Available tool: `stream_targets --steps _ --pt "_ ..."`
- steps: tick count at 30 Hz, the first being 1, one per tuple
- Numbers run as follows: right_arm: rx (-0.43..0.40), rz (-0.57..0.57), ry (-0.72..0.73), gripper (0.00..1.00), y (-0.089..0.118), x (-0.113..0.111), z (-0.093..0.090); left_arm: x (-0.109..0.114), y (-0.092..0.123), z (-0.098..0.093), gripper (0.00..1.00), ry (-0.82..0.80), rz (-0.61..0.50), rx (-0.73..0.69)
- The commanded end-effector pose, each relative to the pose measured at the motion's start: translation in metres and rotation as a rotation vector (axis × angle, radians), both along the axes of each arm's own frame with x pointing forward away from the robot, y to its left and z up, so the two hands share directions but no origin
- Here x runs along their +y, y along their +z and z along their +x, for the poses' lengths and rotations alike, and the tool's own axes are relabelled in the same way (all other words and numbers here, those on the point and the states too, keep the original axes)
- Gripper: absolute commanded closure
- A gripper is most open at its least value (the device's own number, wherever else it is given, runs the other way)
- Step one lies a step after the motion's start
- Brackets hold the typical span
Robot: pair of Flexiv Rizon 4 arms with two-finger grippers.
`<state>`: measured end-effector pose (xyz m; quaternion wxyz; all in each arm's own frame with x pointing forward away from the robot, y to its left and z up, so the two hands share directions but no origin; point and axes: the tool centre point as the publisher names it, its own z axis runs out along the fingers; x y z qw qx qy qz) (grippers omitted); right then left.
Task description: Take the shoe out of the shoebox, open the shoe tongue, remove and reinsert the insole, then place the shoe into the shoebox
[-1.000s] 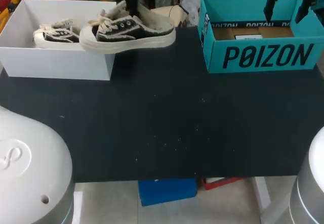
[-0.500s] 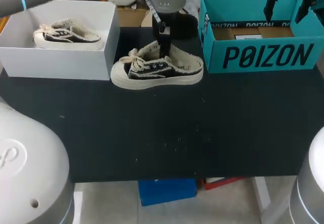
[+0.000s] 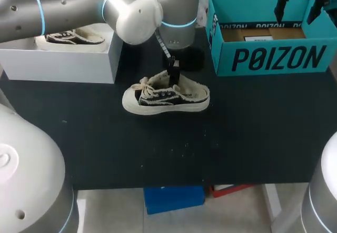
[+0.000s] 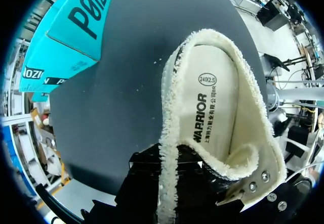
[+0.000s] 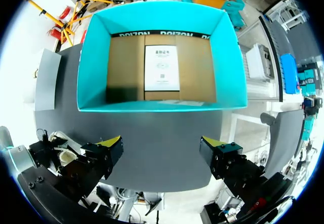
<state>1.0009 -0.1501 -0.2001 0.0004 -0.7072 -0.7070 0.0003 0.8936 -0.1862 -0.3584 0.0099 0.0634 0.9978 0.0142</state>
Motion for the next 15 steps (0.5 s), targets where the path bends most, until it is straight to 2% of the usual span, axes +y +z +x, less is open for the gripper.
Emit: stream_targets --steps 1,10,12,13,14,15 --pt "0.001 0.0 0.0 0.0 0.0 0.0 0.0 -0.005 -0.032 0.004 1.0 -0.018 0.015 0.004" --pt "0.001 0.0 0.0 0.0 0.0 0.0 0.0 -0.002 -0.055 0.009 1.0 -0.045 0.01 0.02" --pt "0.001 0.0 0.0 0.0 0.0 0.0 0.0 -0.001 -0.058 0.01 1.0 -0.076 -0.019 0.0" --pt "0.001 0.0 0.0 0.0 0.0 0.0 0.0 -0.002 -0.058 0.011 0.97 -0.096 0.005 -0.01" --pt "0.001 0.0 0.0 0.0 0.0 0.0 0.0 -0.003 -0.057 0.013 0.7 -0.098 0.002 -0.012" --pt "0.001 0.0 0.0 0.0 0.0 0.0 0.0 -0.002 -0.054 0.014 0.51 -0.101 -0.012 -0.013"
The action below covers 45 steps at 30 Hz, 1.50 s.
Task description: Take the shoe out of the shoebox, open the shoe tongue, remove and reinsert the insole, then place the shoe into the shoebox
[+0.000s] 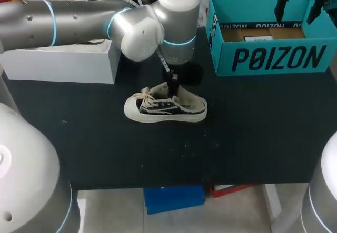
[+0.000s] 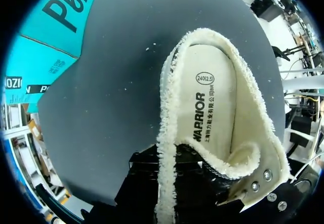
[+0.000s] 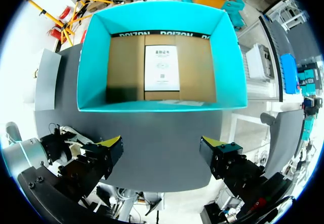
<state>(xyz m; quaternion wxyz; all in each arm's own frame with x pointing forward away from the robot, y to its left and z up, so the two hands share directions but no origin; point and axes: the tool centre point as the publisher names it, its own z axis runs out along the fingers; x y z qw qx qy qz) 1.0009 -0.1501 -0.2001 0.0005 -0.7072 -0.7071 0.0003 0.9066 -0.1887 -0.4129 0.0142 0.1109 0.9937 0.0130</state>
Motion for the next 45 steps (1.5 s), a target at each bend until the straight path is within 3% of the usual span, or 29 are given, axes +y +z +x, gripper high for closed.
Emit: stream_targets --steps 1,2,6,11,15,23,26,33,45 --pt "0.0 0.0 0.0 0.0 0.0 0.0 0.0 0.002 0.004 0.002 0.09 -0.002 -0.004 -0.009" --pt "0.0 0.0 0.0 0.0 0.0 0.0 0.0 0.002 0.012 0.0 0.0 -0.004 -0.01 -0.016" --pt "0.0 0.0 0.0 0.0 0.0 0.0 0.0 0.001 0.042 -0.014 0.0 -0.009 -0.063 0.01" --pt "0.0 0.0 0.0 0.0 0.0 0.0 0.0 -0.004 0.112 -0.053 0.0 -0.011 -0.288 0.041" --pt "0.0 0.0 0.0 0.0 0.0 0.0 0.0 0.002 0.143 -0.073 0.0 -0.015 -0.468 0.038" --pt "0.0 0.0 0.0 0.0 0.0 0.0 0.0 0.034 0.163 -0.093 0.0 0.023 -0.66 -0.005" --pt "0.0 0.0 0.0 0.0 0.0 0.0 0.0 0.049 0.164 -0.1 0.0 0.043 -0.741 0.003" --pt "0.0 0.0 0.0 0.0 0.0 0.0 0.0 0.085 0.156 -0.109 0.0 0.106 -0.798 0.078" --pt "0.0 0.0 0.0 0.0 0.0 0.0 0.0 0.085 0.156 -0.109 0.0 0.106 -0.798 0.078"
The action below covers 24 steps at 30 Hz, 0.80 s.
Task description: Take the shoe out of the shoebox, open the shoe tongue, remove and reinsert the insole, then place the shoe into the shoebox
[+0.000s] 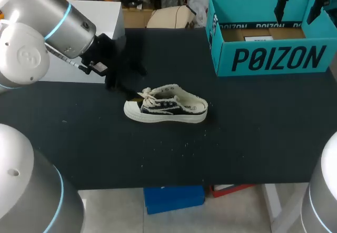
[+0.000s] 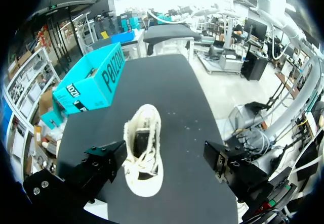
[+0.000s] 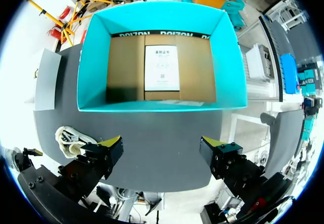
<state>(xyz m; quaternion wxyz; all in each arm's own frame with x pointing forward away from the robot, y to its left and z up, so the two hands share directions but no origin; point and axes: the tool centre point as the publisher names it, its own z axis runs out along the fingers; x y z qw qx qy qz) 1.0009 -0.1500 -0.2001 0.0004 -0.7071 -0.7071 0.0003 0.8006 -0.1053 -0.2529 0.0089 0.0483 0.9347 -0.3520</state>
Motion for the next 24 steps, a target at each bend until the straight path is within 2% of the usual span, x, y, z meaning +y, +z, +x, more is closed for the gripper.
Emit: stream_targets --steps 1,5,7,16,24 --pt "0.0 0.0 0.0 0.0 0.0 0.0 0.0 0.002 -0.004 -0.004 0.0 0.01 -0.055 -0.013" --pt "0.0 0.0 0.0 0.0 0.0 0.0 0.0 0.002 -0.004 -0.004 0.0 0.01 -0.055 -0.013" --pt "0.0 0.0 0.0 0.0 0.0 0.0 0.0 0.009 -0.005 -0.007 0.0 -0.003 -0.084 -0.022" --pt "0.0 0.0 0.0 0.0 0.0 0.0 0.0 0.042 -0.027 -0.02 0.0 0.02 -0.079 -0.05" --pt "0.0 0.0 0.0 0.0 0.0 0.0 0.0 0.051 -0.047 -0.006 0.0 0.084 -0.112 -0.086"
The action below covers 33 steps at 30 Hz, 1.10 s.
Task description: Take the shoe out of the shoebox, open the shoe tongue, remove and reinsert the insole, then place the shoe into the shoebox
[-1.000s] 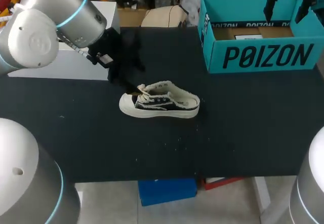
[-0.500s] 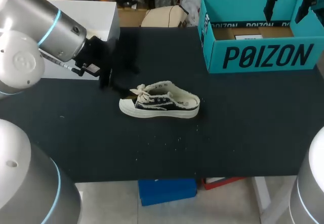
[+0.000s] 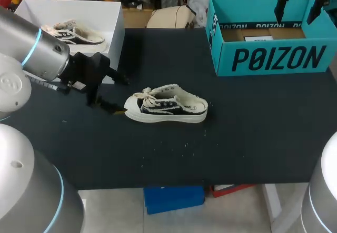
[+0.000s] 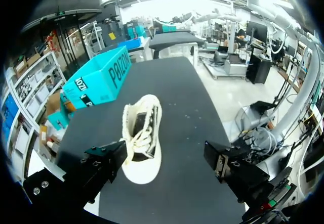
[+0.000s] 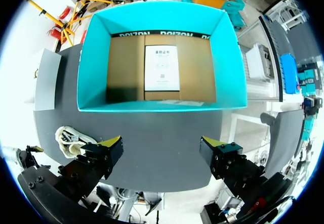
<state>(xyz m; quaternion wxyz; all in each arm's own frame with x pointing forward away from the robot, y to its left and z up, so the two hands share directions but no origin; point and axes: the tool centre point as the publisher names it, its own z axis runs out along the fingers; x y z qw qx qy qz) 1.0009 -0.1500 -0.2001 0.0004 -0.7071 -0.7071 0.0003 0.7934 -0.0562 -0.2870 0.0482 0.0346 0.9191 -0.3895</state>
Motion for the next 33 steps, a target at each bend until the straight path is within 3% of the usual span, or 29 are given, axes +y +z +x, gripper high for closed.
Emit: stream_targets --steps 1,33 --pt "0.0 0.0 0.0 0.0 0.0001 0.0 -0.0001 0.0023 -0.0152 0.0051 0.0 0.045 -0.027 -0.021" --pt "0.0 0.0 0.0 0.0 0.0001 0.0 -0.0001 0.0027 -0.018 0.0085 0.0 0.053 -0.027 -0.017"
